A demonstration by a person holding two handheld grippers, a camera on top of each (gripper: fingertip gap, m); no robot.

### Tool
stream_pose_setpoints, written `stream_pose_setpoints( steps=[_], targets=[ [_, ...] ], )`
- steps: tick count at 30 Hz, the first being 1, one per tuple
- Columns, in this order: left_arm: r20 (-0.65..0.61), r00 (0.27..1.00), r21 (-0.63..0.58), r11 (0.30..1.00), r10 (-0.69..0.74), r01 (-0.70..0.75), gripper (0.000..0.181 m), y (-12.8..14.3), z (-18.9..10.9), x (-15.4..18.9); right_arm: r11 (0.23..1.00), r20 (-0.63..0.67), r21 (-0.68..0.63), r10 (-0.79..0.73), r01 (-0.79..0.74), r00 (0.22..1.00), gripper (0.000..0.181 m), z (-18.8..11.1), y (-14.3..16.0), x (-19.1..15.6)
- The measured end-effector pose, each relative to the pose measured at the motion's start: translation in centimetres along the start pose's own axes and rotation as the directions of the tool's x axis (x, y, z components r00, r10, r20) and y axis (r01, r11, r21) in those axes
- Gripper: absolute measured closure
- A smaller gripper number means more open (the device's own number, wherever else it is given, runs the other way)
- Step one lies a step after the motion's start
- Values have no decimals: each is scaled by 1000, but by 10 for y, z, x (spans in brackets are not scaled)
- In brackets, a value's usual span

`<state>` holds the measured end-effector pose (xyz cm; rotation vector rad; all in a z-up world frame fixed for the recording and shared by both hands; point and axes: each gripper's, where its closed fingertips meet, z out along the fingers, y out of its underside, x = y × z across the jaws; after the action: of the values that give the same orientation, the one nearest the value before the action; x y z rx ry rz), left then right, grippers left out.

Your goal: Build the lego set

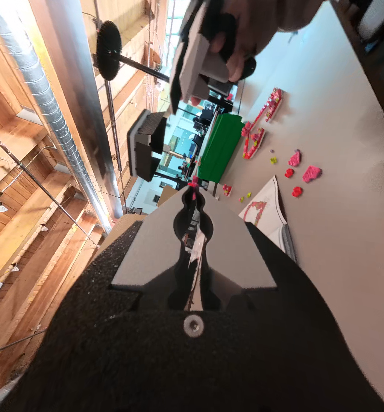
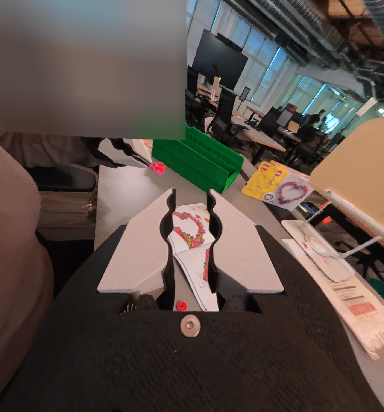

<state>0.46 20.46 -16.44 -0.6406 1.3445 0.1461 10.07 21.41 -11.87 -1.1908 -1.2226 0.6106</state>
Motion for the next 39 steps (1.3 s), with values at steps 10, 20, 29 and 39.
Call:
stream_pose_setpoints(
  steps=[10, 20, 29, 39],
  targets=[
    [-23, 999, -40, 998, -44, 43, 181, 29, 20, 53, 995, 118, -92, 52, -41, 992, 154, 36, 65, -20],
    [-36, 992, -3, 993, 120, -121, 181, 17, 31, 72, 996, 249, -88, 47, -26, 967, 154, 45, 81, -47],
    [-15, 986, -7, 986, 165, -166, 181, 17, 27, 68, 996, 271, -86, 6, 18, 963, 154, 50, 83, -58],
    [-81, 996, 45, 999, 31, -28, 181, 2, 27, 72, 896, 143, -44, -432, 442, 890, 137, 56, 80, -60]
  ],
)
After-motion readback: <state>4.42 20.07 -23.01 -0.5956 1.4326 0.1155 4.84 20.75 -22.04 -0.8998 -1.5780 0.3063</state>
